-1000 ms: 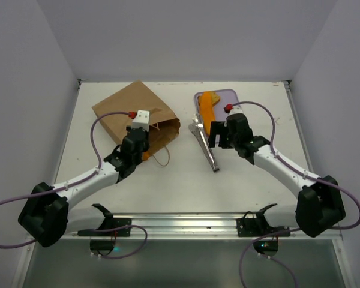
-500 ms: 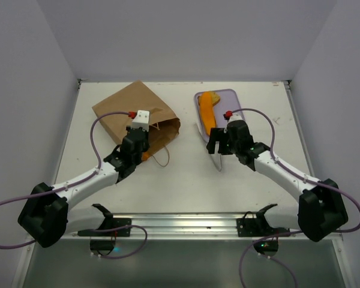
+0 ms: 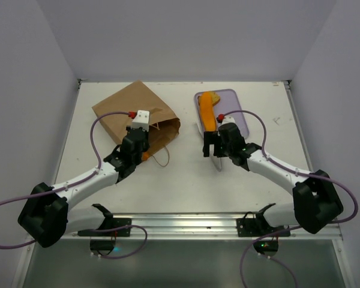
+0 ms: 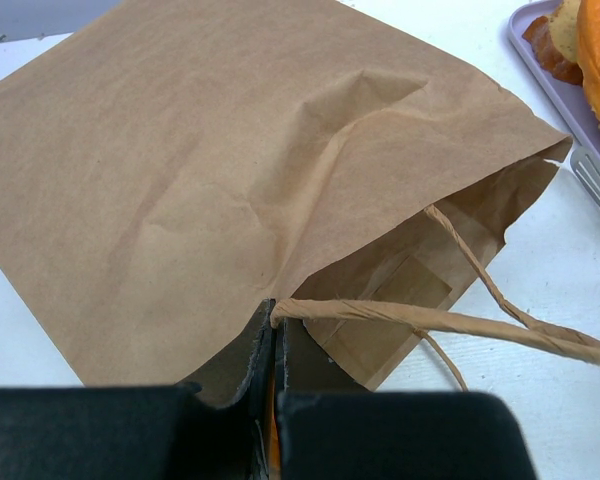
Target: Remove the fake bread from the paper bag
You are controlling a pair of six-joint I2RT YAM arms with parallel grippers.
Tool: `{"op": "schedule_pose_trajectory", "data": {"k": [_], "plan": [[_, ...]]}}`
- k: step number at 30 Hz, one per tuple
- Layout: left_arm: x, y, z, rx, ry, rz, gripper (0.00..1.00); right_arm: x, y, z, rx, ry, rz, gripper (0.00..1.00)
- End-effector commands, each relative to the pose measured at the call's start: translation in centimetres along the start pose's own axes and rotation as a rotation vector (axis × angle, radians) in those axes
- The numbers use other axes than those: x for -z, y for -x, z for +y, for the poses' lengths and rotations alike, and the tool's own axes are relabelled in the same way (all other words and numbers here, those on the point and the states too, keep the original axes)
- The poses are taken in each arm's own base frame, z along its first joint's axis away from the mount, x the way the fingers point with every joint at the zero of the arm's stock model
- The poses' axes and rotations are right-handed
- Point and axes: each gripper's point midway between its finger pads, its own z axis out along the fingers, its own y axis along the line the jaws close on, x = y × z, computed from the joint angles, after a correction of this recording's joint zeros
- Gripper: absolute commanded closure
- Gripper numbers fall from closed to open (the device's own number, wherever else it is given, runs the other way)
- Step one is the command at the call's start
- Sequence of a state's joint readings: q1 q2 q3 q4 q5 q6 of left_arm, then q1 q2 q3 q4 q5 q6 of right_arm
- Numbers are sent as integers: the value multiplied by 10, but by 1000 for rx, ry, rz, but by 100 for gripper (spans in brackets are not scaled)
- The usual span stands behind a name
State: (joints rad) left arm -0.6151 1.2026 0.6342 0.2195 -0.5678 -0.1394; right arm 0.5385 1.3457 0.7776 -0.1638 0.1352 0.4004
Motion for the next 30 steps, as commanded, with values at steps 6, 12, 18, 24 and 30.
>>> {"op": "schedule_pose_trajectory", "data": {"k": [6, 12, 18, 24, 30], "plan": [[1, 16, 1, 54, 1, -43, 100, -12, 7, -3, 80, -126, -47, 1], [1, 16, 1, 54, 3, -42, 100, -21, 7, -10, 81, -165, -66, 1], [0, 15, -1, 51, -7, -42, 100, -31, 3, -12, 82, -178, -80, 1], [0, 16, 1, 50, 1, -44, 100, -41, -2, -12, 92, -182, -63, 1], [3, 19, 3, 56, 2, -53, 100, -48, -5, -16, 91, -209, -54, 2]]}}
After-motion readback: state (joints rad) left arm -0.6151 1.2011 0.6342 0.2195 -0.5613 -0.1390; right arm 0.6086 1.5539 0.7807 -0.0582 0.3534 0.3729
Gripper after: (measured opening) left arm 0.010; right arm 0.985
